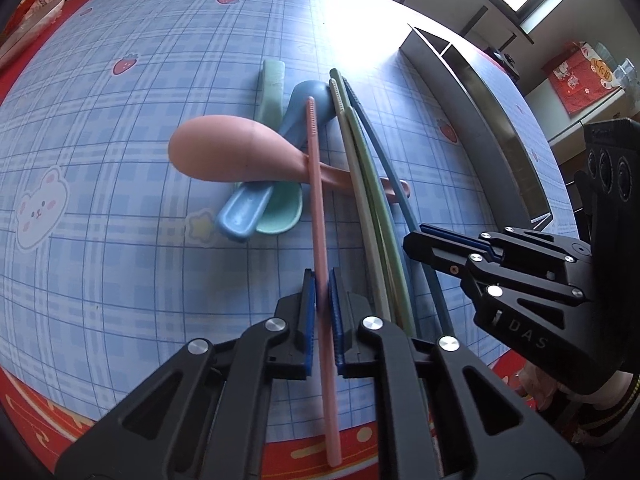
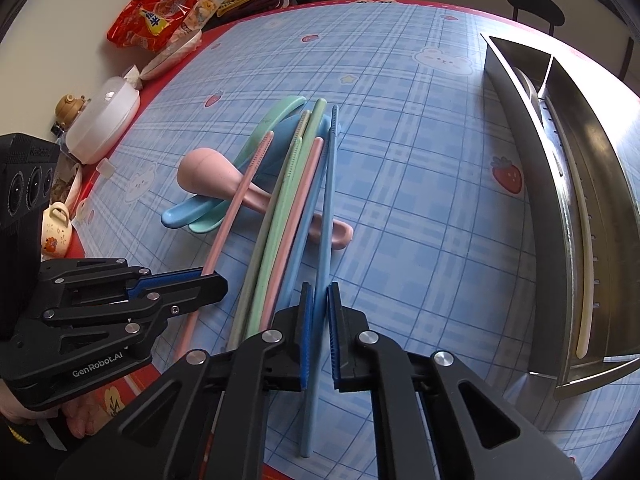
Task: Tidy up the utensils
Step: 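Grasp the pink chopstick with the left tool while the right tool grasps the blue chopstick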
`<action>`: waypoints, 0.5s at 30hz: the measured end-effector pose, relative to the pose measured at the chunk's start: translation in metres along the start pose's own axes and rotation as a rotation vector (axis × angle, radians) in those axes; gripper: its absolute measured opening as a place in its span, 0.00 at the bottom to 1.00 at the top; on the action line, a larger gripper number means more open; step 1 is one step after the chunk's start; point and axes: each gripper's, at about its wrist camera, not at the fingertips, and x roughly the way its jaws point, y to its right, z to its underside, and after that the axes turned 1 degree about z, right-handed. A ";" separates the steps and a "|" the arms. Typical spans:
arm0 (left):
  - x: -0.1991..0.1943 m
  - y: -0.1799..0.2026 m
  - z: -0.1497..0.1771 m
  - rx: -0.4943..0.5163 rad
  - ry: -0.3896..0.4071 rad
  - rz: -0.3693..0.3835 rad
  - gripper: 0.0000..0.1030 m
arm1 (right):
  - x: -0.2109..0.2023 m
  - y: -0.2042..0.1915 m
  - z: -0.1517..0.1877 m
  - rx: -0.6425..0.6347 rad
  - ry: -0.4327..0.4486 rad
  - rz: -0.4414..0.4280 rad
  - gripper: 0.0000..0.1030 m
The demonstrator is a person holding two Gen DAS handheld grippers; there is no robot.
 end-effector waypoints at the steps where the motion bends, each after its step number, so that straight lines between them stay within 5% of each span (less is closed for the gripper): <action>1: -0.001 -0.002 0.002 -0.004 0.004 0.000 0.10 | 0.000 0.000 0.001 0.003 0.003 0.001 0.08; 15: -0.005 -0.011 0.011 -0.003 0.023 0.026 0.10 | -0.005 0.005 0.005 0.075 0.023 -0.025 0.07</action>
